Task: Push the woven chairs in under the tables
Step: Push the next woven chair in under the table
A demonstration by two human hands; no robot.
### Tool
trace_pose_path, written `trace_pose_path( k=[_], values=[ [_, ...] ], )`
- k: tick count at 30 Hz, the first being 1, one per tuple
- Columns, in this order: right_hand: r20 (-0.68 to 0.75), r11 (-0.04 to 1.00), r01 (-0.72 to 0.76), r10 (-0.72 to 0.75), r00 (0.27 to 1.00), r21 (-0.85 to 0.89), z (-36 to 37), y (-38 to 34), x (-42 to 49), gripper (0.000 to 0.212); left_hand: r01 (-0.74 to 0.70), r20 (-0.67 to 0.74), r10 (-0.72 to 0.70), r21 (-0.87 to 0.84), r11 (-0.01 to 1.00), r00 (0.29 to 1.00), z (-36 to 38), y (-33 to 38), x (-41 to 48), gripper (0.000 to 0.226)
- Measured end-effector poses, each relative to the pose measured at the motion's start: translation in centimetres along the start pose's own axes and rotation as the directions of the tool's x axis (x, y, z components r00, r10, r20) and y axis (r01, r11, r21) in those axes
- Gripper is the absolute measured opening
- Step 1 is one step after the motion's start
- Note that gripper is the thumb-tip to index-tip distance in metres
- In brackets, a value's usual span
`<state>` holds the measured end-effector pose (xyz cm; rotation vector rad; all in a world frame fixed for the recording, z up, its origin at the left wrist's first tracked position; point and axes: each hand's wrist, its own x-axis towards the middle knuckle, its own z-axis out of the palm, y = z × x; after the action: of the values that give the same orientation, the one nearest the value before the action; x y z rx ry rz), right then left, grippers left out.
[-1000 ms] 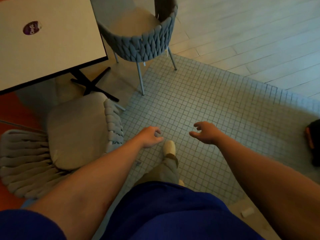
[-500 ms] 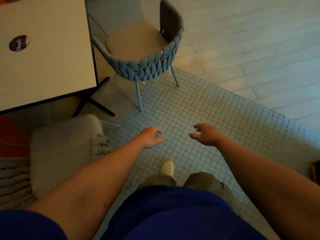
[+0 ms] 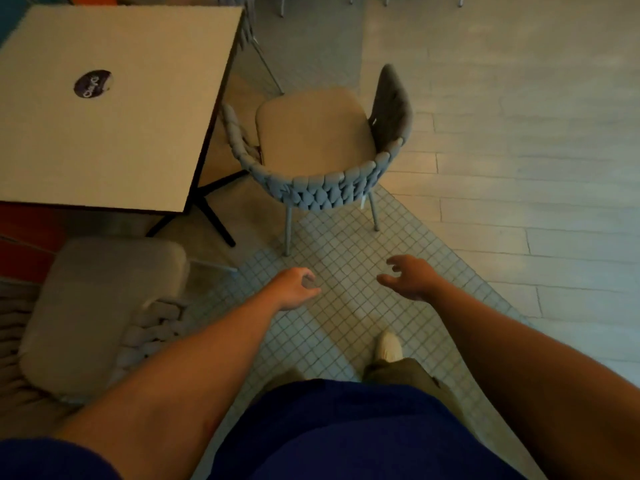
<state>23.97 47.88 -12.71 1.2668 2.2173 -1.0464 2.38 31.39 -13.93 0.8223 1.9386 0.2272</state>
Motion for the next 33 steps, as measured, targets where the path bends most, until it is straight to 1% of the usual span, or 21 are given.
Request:
trace_pose_path(
  k=[4, 8, 10, 13, 15, 17, 19, 21, 23, 26, 28, 29, 31, 32, 33],
  values=[
    [0.051, 0.995, 0.055, -0.051, 0.997, -0.079, -5.5, 1.4, 3.7, 0.069, 0.043, -0.057, -0.05, -0.113, 0.993, 0.997, 0.6, 4.2, 1.7, 0.042],
    [0.08, 0.989, 0.101, -0.093, 0.993, -0.111, -9.8, 1.4, 6.9, 0.069, 0.1, -0.076, -0.117, -0.197, 0.975, 0.99, 0.1, 6.8, 3.4, 0.04],
    [0.095, 0.989, 0.095, -0.085, 0.992, -0.113, -11.5, 1.1, 8.6, 0.069, 0.114, -0.098, -0.138, -0.22, 0.969, 0.986, -0.8, 7.7, 4.7, 0.039],
    [0.101, 0.995, 0.078, -0.071, 0.992, -0.07, -13.4, 0.6, 11.8, 0.07, 0.142, -0.129, -0.182, -0.273, 0.951, 0.975, -2.6, 8.7, 7.4, 0.04],
    [0.089, 0.999, 0.051, -0.05, 0.995, -0.01, -14.4, 0.0, 14.5, 0.073, 0.155, -0.142, -0.209, -0.323, 0.934, 0.967, -4.1, 9.3, 9.8, 0.043],
    [0.06, 0.997, -0.012, 0.007, 0.998, 0.083, -15.0, -0.5, 17.1, 0.078, 0.178, -0.159, -0.258, -0.397, 0.901, 0.953, -5.7, 9.4, 12.2, 0.047],
    [0.037, 0.973, -0.1, 0.094, 0.995, 0.21, -15.3, -1.0, 19.9, 0.084, 0.217, -0.173, -0.342, -0.5, 0.839, 0.923, -7.6, 9.1, 14.8, 0.053],
    [0.041, 0.906, -0.184, 0.182, 0.982, 0.382, -15.7, -1.7, 22.3, 0.096, 0.254, -0.161, -0.439, -0.622, 0.741, 0.884, -9.5, 8.5, 17.4, 0.063],
    [0.067, 0.785, -0.26, 0.27, 0.961, 0.563, -16.2, -2.4, 24.9, 0.102, 0.266, -0.151, -0.525, -0.726, 0.633, 0.837, -11.6, 8.3, 19.9, 0.065],
    [0.099, 0.624, -0.315, 0.356, 0.929, 0.715, -16.7, -2.8, 27.6, 0.102, 0.224, -0.134, -0.604, -0.848, 0.48, 0.786, -13.9, 7.8, 22.2, 0.047],
    [0.103, 0.534, -0.334, 0.416, 0.904, 0.777, -16.9, -2.7, 29.6, 0.098, 0.208, -0.112, -0.634, -0.889, 0.408, 0.765, -15.4, 7.4, 23.6, 0.043],
    [0.102, 0.495, -0.335, 0.44, 0.892, 0.802, -17.1, -2.8, 30.6, 0.097, 0.194, -0.102, -0.651, -0.91, 0.366, 0.752, -16.2, 7.3, 24.3, 0.051],
    [0.096, 0.428, -0.325, 0.474, 0.875, 0.843, -17.5, -2.9, 32.7, 0.091, 0.177, -0.087, -0.715, -0.942, 0.286, 0.694, -17.7, 6.4, 26.1, 0.076],
    [0.095, 0.392, -0.317, 0.49, 0.867, 0.864, -17.6, -2.9, 33.6, 0.084, 0.163, -0.095, -0.739, -0.949, 0.269, 0.667, -18.4, 6.0, 26.8, 0.08],
    [0.092, 0.36, -0.308, 0.508, 0.856, 0.881, -17.6, -2.9, 34.8, 0.077, 0.141, -0.104, -0.758, -0.958, 0.251, 0.644, -19.0, 5.1, 27.8, 0.078]
  ],
)
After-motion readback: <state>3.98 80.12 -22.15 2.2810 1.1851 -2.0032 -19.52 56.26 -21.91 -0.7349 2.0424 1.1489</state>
